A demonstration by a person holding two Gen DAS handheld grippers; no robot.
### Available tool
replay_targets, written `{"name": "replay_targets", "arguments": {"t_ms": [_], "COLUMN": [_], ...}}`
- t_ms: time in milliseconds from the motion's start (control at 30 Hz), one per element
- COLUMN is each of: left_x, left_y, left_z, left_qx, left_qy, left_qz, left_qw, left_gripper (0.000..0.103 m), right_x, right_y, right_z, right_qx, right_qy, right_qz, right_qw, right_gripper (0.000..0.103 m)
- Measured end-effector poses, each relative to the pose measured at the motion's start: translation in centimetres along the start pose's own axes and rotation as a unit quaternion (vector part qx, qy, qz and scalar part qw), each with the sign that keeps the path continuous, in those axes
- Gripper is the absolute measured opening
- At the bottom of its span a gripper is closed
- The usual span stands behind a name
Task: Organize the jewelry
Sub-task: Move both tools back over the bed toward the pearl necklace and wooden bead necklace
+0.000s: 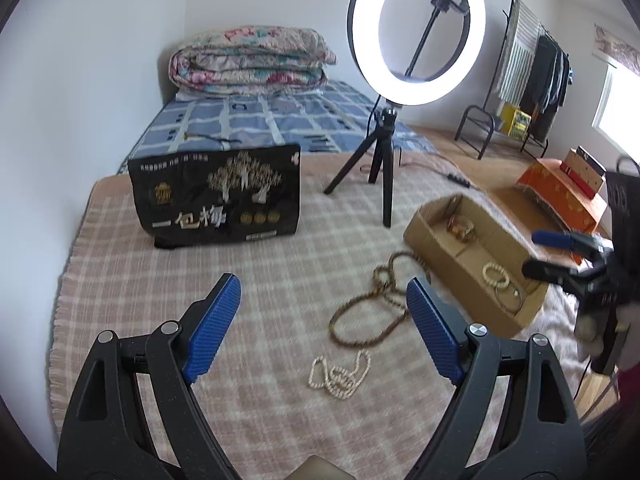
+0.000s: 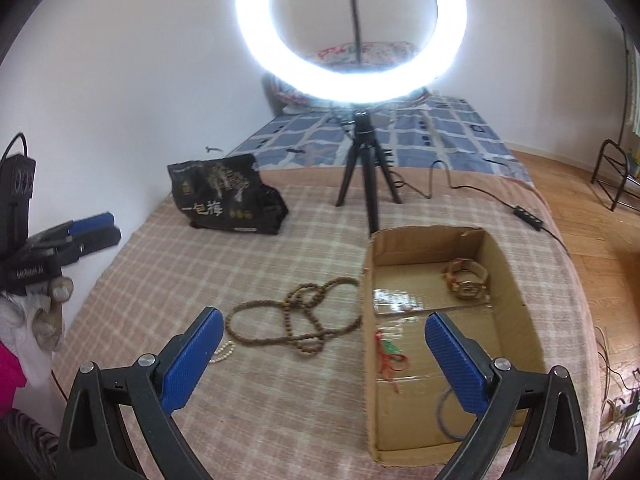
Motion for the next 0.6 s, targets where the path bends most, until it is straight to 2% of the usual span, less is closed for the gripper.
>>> {"name": "replay_targets", "arguments": {"t_ms": [267,433,600], "left_x": [-3.8,-6.1,-8.1], "left_y": [1.3,2.5,4.0], "left_z": [0.0,-0.3,-0.7], "left_qx": [-0.028,-0.046,-0.060], "left_qy": [0.009,0.017,0.019], "left_qz": [0.055,0.086,0.116], "left_qw": [0.9980,0.9951,0.9913], "left_gripper": [0.087,0.087,0.087], "right_x": [0.0,-0.8,-1.8], "right_y": [5.0,9.0,12.3], "right_z": [1.7,1.9,2.7], "right_qx": [0.039,0.059,0.071], "right_qy": [0.028,0.056,0.055], "right_qz": [0.055,0.107,0.154], "right_qw": [0.997,0.991,0.984], "right_gripper": [0.098,0.090,0.090]}}
Point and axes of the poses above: each gripper's, at about its wrist camera, not at the fingertips, and y roughly the way its jaws point, z to its left, x to its top, the point moved 1 cm from there along y, roughly the way its jaws point, and after that the axes turned 15 degrees about -z, right-handed, at the moved point
